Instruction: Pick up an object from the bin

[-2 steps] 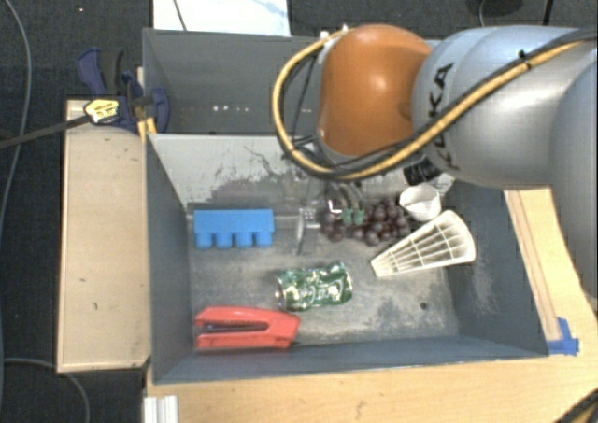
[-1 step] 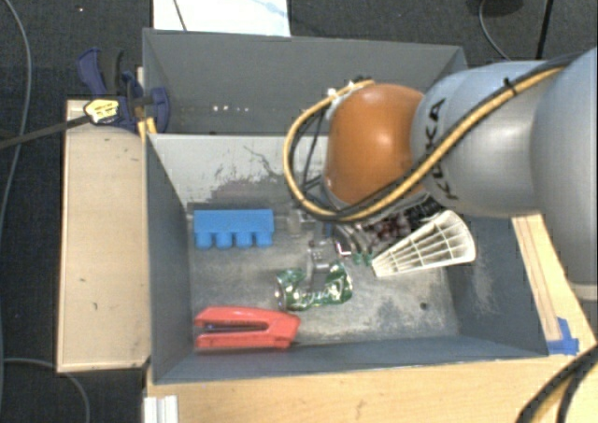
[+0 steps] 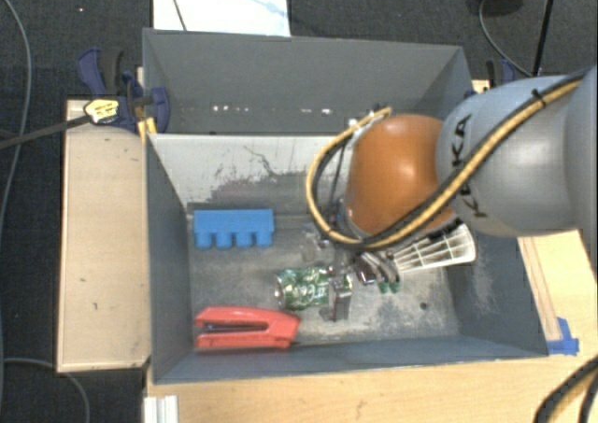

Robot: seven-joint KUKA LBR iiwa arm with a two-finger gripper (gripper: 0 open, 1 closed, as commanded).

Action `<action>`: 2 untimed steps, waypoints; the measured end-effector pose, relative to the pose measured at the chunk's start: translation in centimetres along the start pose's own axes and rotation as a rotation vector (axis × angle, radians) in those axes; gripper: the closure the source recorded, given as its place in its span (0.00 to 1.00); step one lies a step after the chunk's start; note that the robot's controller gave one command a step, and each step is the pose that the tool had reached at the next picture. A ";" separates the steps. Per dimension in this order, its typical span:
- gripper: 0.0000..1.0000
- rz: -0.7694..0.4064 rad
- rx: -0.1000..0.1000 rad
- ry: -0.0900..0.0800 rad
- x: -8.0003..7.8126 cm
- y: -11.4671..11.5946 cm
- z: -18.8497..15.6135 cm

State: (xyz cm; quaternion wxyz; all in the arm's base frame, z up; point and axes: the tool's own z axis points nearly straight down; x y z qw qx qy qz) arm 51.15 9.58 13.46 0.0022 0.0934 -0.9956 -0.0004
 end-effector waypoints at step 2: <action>0.00 0.088 0.000 -0.006 -0.7 0.5 6.1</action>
Offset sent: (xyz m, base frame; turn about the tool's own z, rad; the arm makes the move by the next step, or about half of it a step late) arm 0.0039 0.0073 -0.0646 0.0898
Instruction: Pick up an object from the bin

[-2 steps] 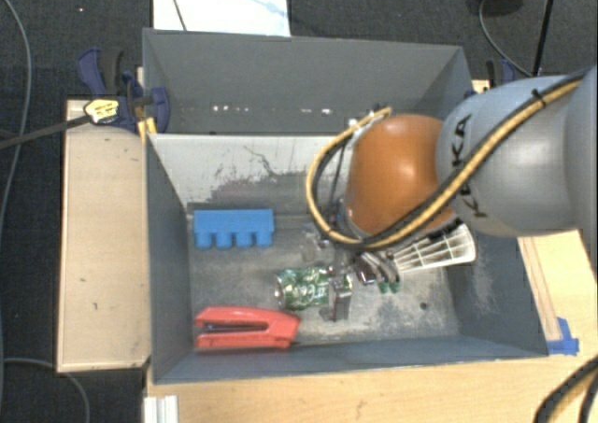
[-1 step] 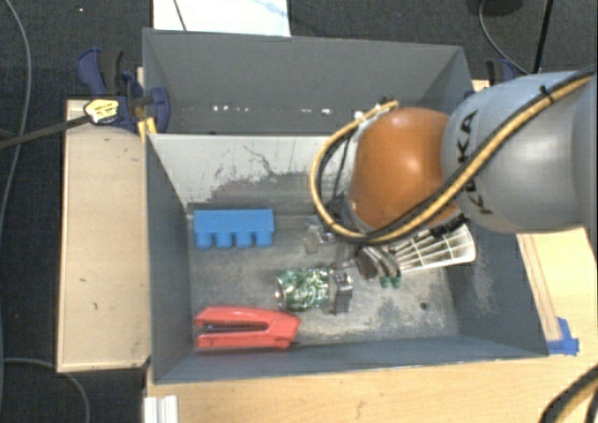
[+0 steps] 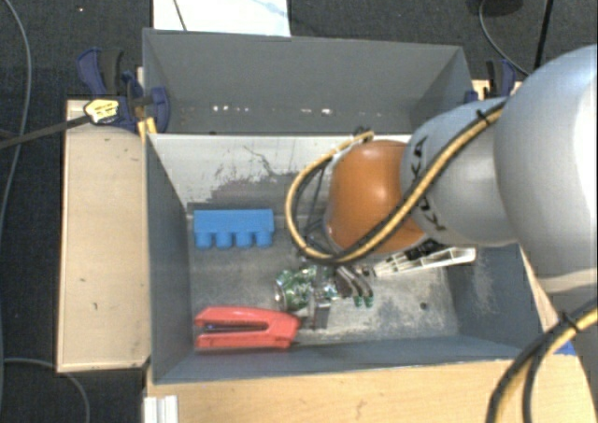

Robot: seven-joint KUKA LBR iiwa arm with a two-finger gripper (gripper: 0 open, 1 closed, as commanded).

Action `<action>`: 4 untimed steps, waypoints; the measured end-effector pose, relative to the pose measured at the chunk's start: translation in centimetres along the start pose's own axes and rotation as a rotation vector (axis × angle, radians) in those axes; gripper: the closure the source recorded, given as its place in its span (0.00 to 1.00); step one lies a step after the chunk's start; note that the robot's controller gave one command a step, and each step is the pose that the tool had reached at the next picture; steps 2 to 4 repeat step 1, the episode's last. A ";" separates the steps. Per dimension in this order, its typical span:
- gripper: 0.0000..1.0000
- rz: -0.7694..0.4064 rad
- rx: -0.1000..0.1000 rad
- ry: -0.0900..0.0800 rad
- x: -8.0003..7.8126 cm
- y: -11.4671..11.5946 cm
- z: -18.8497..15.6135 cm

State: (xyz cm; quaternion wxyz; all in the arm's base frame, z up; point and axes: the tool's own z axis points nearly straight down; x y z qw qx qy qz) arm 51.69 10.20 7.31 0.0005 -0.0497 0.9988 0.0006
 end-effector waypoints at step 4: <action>1.00 -0.021 -0.001 -0.008 -0.3 -0.1 1.0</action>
Offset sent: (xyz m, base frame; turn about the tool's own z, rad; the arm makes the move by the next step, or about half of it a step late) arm 0.0000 0.0000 0.0000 0.0000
